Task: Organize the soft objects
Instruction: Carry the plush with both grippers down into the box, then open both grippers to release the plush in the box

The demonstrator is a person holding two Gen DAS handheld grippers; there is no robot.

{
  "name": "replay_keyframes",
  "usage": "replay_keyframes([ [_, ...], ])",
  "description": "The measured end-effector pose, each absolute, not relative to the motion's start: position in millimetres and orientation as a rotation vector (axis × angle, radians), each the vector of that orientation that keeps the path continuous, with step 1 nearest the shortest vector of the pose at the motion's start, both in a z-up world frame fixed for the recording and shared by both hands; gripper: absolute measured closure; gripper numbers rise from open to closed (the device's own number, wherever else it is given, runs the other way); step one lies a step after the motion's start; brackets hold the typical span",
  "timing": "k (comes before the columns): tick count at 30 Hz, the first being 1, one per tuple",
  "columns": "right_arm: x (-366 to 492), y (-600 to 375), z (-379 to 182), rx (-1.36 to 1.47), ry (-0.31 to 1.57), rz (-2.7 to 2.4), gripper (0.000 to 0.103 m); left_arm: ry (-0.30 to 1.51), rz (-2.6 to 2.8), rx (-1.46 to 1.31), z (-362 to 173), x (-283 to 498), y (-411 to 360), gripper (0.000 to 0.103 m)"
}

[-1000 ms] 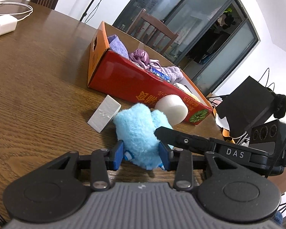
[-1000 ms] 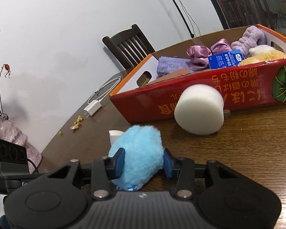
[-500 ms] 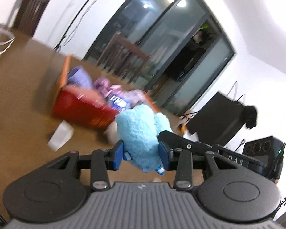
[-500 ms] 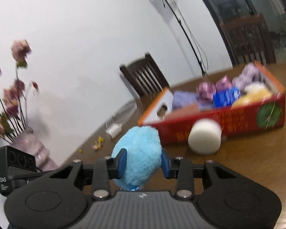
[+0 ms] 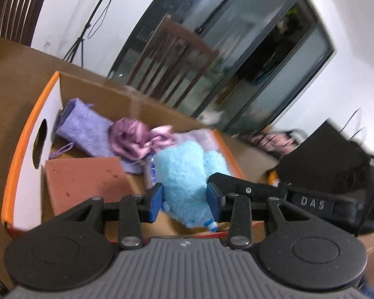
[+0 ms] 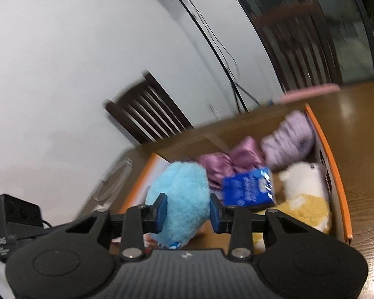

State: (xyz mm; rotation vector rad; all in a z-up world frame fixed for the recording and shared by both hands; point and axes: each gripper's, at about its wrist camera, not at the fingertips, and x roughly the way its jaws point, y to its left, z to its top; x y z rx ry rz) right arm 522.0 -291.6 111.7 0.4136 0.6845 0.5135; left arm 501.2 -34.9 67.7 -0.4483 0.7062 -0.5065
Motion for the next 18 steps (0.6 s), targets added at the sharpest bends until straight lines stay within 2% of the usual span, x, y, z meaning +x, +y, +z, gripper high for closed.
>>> replay_keyframes([
  [7,547,-276,75,0.317,0.827,0.484,0.071,0.679,-0.464,-0.307,58,501,-31,0.062],
  [12,551,-251,80,0.149,0.885,0.487,0.069,0.643,-0.407,-0.225,74,491,-26,0.06],
  [16,558,-248,82,0.202,1.02,0.558,0.07,0.603,-0.391,-0.192,91,476,-18,0.055],
  [18,557,-245,82,0.179,1.031,0.536,0.065,0.594,-0.379,-0.183,100,468,-13,0.053],
])
